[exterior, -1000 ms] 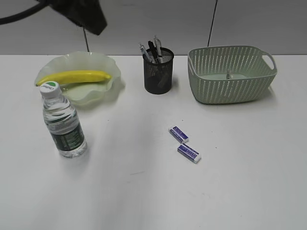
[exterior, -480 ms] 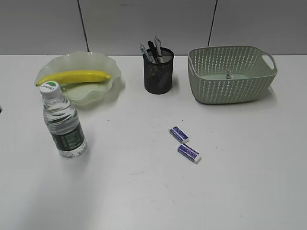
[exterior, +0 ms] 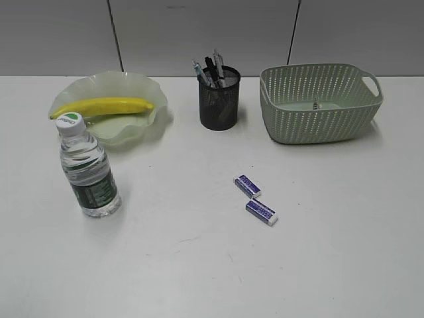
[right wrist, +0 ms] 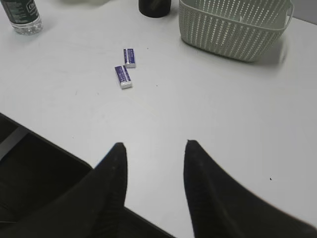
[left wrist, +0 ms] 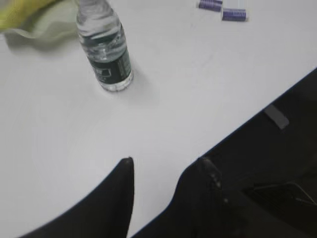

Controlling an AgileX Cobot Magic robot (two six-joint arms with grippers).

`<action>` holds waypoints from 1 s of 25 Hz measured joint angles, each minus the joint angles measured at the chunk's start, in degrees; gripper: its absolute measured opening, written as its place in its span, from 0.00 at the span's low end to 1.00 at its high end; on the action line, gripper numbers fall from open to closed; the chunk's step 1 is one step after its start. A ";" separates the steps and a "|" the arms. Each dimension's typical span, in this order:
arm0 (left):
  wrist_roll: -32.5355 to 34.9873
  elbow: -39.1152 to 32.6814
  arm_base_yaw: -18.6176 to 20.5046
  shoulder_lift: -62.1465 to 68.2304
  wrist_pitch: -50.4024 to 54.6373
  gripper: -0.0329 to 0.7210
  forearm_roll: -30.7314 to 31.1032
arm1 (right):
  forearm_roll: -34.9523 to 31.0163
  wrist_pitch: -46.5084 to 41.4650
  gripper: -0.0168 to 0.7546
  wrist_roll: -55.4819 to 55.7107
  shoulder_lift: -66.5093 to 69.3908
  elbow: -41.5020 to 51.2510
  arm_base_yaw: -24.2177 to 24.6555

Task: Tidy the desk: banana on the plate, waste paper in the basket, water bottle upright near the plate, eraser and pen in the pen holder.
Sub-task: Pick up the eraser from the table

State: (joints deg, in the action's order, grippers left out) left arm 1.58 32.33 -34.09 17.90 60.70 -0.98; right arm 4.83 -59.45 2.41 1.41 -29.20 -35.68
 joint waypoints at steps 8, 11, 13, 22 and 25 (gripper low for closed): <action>-2.09 -1.49 0.00 -18.18 0.18 0.40 1.65 | 0.59 13.75 0.43 -0.04 16.30 -1.45 0.00; -2.55 -1.53 0.00 -17.93 0.02 0.40 1.97 | 0.49 22.91 0.43 -0.04 28.57 -2.34 0.00; -2.61 -1.53 0.00 -18.20 0.02 0.40 2.19 | 0.39 25.94 0.43 -0.04 38.19 -4.39 0.00; -2.84 -1.53 0.00 -18.23 0.02 0.39 2.25 | -0.29 15.87 0.43 -0.35 84.52 -32.57 0.00; -2.89 -1.53 0.00 -18.23 0.02 0.39 2.25 | -1.05 8.86 0.43 -1.54 96.34 -43.50 0.00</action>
State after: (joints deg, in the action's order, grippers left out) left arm -1.31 30.80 -34.09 -0.34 60.73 1.27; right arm 3.78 -50.59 0.87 97.75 -72.70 -35.68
